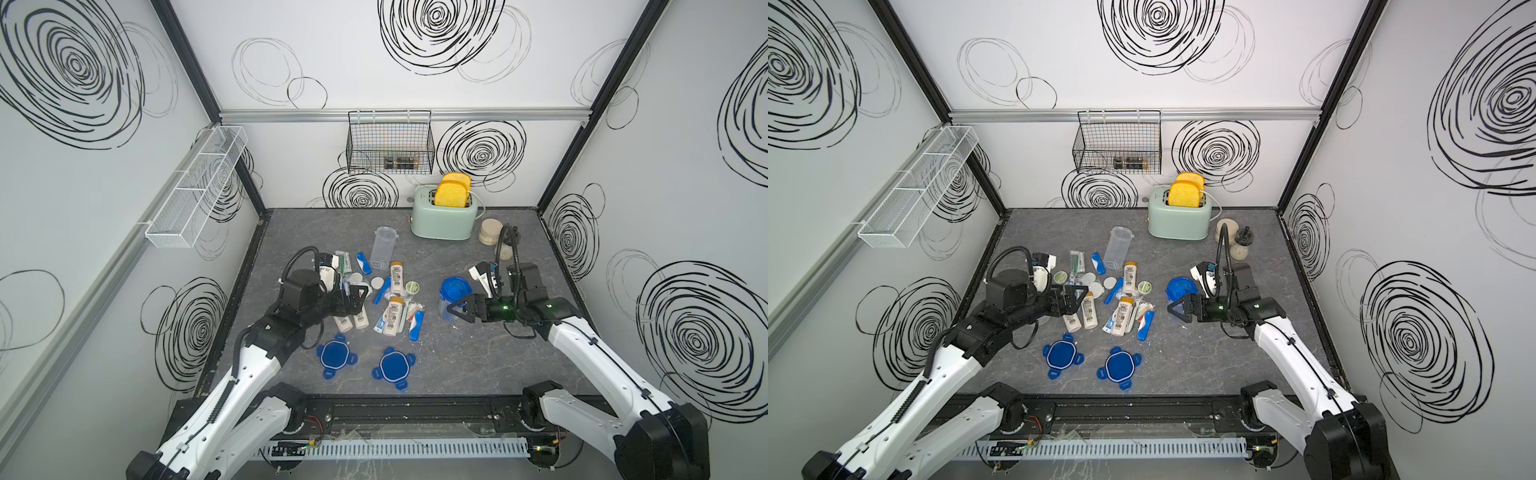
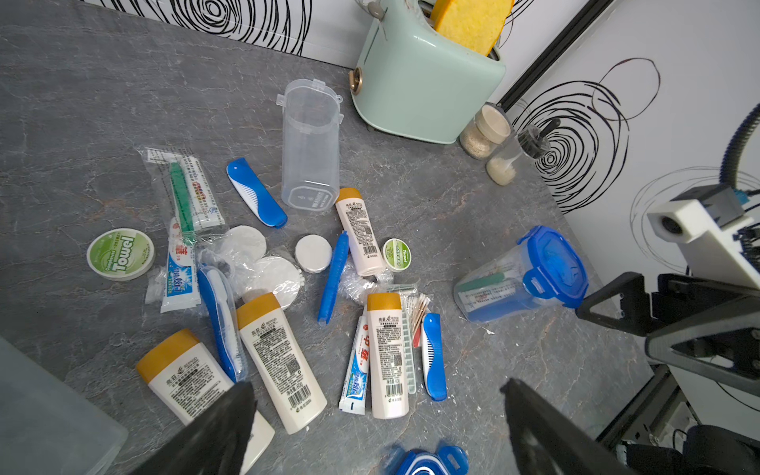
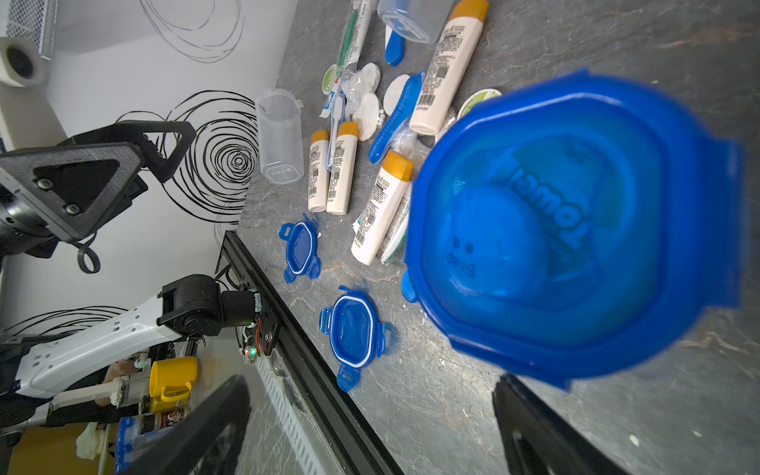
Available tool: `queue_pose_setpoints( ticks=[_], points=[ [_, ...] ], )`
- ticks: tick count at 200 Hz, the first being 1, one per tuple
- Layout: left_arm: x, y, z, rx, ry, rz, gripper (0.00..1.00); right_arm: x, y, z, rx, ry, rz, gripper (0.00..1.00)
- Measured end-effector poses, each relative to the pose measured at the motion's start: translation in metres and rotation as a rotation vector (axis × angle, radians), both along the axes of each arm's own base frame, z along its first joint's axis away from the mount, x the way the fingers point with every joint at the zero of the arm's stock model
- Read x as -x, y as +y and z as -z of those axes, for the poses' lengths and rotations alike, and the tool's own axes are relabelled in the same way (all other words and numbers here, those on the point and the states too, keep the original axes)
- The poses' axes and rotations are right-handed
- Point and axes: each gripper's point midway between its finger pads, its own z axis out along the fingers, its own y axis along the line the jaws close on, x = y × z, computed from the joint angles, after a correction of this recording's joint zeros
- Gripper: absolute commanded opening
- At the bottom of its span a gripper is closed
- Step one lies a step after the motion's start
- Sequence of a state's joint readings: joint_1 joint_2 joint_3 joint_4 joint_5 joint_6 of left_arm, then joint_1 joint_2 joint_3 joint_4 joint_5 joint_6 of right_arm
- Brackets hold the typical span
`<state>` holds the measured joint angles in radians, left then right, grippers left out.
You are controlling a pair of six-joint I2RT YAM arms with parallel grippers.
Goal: Take out toiletry kits
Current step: Adjust the container at the center of the board.
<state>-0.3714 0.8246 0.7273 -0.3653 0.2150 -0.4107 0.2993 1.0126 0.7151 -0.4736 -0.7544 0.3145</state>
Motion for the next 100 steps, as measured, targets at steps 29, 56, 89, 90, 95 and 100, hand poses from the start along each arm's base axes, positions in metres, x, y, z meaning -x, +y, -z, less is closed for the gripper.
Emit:
queue_pose_setpoints(
  ticks=[29, 56, 89, 90, 95, 100],
  points=[
    [0.003, -0.005, -0.001, 0.008, -0.001, 0.025, 0.98, 0.000, -0.001, -0.004, -0.003, -0.017, 0.006, 0.94],
    [0.010, -0.035, -0.009, 0.101, 0.016, 0.150, 0.90, -0.001, -0.010, -0.004, -0.014, -0.023, 0.066, 0.91],
    [0.031, -0.113, -0.039, 0.233, 0.053, 0.405, 0.86, 0.006, -0.037, 0.025, -0.091, 0.011, 0.213, 0.90],
    [0.032, -0.115, -0.040, 0.235, 0.053, 0.412, 0.85, 0.006, -0.037, 0.025, -0.092, 0.012, 0.217, 0.90],
    [0.036, -0.129, -0.049, 0.251, 0.048, 0.455, 0.85, 0.006, -0.043, 0.030, -0.105, 0.016, 0.245, 0.90],
    [0.040, -0.141, -0.055, 0.263, 0.043, 0.490, 0.85, 0.005, -0.048, 0.034, -0.117, 0.019, 0.276, 0.90]
  ],
)
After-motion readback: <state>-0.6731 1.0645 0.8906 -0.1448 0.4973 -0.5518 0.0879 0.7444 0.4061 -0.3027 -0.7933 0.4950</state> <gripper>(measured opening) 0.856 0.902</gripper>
